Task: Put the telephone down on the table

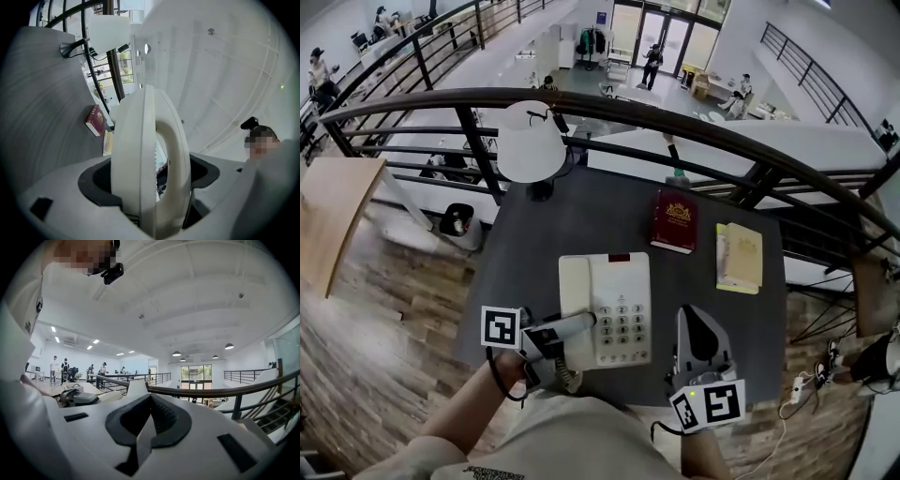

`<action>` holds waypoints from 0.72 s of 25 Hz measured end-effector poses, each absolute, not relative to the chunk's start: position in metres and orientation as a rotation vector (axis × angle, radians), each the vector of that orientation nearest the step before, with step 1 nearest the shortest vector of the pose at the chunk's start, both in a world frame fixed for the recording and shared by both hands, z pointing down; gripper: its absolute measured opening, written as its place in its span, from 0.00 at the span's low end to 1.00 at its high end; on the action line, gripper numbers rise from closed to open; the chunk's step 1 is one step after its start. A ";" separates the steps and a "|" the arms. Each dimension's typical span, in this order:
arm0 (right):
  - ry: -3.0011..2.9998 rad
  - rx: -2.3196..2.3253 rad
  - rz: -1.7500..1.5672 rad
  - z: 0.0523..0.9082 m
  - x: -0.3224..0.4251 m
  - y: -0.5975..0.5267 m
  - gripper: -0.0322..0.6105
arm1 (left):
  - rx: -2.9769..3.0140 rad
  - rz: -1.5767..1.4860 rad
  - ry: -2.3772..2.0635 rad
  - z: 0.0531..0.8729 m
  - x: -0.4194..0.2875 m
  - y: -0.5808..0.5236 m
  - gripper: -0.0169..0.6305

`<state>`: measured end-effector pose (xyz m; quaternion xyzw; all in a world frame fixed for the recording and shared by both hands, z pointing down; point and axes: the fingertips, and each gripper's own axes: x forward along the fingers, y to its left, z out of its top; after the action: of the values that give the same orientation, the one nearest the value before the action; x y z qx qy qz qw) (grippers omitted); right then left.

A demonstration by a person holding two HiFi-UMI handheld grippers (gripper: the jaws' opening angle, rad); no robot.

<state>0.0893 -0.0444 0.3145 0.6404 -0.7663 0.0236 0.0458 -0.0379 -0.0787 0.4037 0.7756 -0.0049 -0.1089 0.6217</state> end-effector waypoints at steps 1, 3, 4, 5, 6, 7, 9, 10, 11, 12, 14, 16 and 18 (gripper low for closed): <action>-2.339 1.953 0.073 0.317 0.091 -0.050 0.05 | 1.782 -0.245 -0.015 0.407 -0.036 -0.085 0.67; -2.333 1.952 0.081 0.321 0.095 -0.058 0.05 | 1.782 -0.239 -0.023 0.412 -0.032 -0.096 0.67; -2.330 1.952 0.089 0.323 0.096 -0.061 0.05 | 1.779 -0.240 -0.026 0.412 -0.031 -0.099 0.67; -2.328 1.952 0.099 0.324 0.097 -0.062 0.05 | 1.773 -0.242 -0.026 0.412 -0.030 -0.100 0.67; -2.328 1.951 0.110 0.325 0.097 -0.063 0.05 | 1.767 -0.244 -0.024 0.412 -0.029 -0.101 0.67; -2.331 1.950 0.120 0.327 0.098 -0.063 0.05 | 1.765 -0.246 -0.021 0.411 -0.028 -0.101 0.67; -2.340 1.940 0.134 0.330 0.102 -0.065 0.05 | 1.774 -0.246 -0.016 0.410 -0.024 -0.101 0.67; -2.345 1.931 0.137 0.332 0.104 -0.067 0.05 | 1.779 -0.247 -0.018 0.411 -0.021 -0.101 0.67; -2.349 1.921 0.139 0.334 0.106 -0.067 0.05 | 1.780 -0.250 -0.022 0.412 -0.018 -0.102 0.67; -2.350 1.911 0.143 0.336 0.108 -0.068 0.05 | 1.773 -0.254 -0.030 0.413 -0.015 -0.102 0.67; -2.351 1.895 0.152 0.339 0.112 -0.067 0.05 | 1.749 -0.263 -0.052 0.417 -0.013 -0.100 0.67; -2.355 1.887 0.152 0.338 0.115 -0.068 0.05 | 1.735 -0.274 -0.060 0.417 -0.012 -0.099 0.67; -2.362 1.882 0.148 0.336 0.118 -0.071 0.05 | 1.744 -0.280 -0.061 0.414 -0.011 -0.100 0.67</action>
<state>0.1175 -0.0710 0.3358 0.6215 -0.7797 0.0488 0.0589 -0.0107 -0.1005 0.4145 0.7628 -0.0266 -0.1225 0.6344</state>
